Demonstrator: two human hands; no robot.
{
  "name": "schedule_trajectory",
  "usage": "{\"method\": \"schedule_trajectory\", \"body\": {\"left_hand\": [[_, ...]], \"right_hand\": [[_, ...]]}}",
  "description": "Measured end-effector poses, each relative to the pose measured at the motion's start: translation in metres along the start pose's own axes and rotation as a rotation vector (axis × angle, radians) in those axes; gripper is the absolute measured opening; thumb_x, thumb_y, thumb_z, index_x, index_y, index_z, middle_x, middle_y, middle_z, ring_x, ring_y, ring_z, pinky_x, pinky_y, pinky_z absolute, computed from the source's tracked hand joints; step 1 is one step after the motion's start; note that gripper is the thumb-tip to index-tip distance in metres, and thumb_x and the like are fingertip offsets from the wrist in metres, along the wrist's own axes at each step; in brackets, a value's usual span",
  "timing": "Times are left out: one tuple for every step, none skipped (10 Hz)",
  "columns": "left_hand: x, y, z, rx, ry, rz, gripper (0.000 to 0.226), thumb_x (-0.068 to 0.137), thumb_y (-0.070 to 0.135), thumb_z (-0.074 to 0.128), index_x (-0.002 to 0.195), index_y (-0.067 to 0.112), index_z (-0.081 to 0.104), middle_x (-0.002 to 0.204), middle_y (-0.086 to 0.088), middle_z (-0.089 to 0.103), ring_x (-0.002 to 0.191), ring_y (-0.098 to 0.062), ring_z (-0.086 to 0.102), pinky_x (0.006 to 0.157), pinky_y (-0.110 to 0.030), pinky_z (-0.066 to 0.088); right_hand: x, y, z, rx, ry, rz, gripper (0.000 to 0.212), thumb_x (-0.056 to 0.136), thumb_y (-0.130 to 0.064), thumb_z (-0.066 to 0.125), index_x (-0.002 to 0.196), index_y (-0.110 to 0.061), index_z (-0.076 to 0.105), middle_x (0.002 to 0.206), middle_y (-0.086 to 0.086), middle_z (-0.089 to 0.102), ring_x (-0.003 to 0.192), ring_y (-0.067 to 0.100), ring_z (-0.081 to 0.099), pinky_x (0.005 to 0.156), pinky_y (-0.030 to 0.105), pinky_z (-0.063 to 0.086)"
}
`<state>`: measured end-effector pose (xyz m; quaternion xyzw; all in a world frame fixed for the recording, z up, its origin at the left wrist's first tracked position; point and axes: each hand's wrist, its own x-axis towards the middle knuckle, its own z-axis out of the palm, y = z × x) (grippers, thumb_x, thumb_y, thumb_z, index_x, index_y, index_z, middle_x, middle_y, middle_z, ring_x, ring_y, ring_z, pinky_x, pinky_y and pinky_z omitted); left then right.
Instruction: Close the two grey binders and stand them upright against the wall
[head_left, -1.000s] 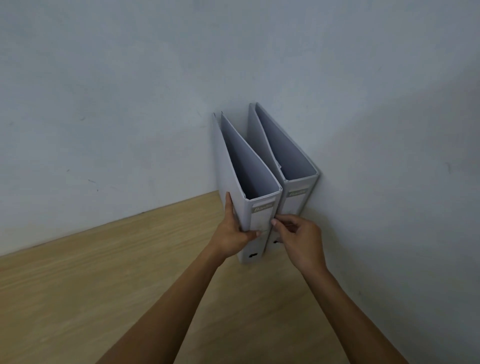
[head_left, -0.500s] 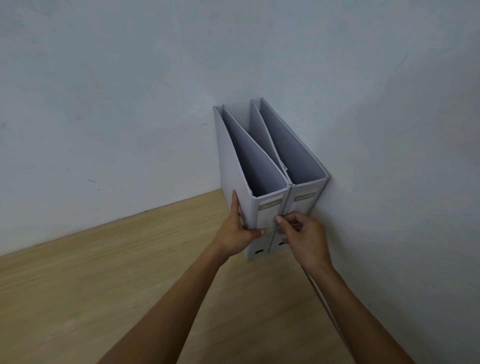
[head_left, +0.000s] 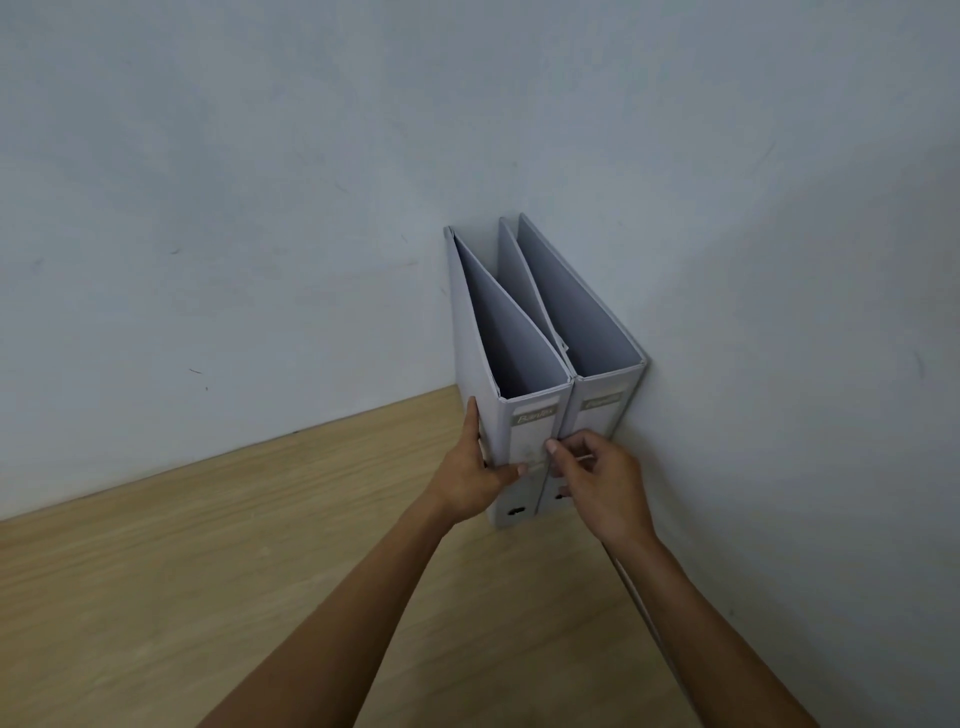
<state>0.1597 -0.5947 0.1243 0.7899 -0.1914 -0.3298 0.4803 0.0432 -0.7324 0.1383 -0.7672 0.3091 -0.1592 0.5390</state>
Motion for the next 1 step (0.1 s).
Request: {"method": "schedule_trajectory", "body": {"left_hand": [[-0.0090,0.0024,0.0066,0.017,0.042,-0.021,0.117,0.088,0.023,0.077,0.164,0.028,-0.012,0.169,-0.006,0.029,0.151,-0.031,0.038,0.117,-0.045,0.042]], "right_hand": [[0.0031,-0.0024,-0.0015,-0.005,-0.001,0.000,0.016,0.093,-0.035,0.069,0.085,-0.021,0.072,0.085,-0.001,0.076,0.082,0.018,0.075,0.076,0.050,0.064]]}}
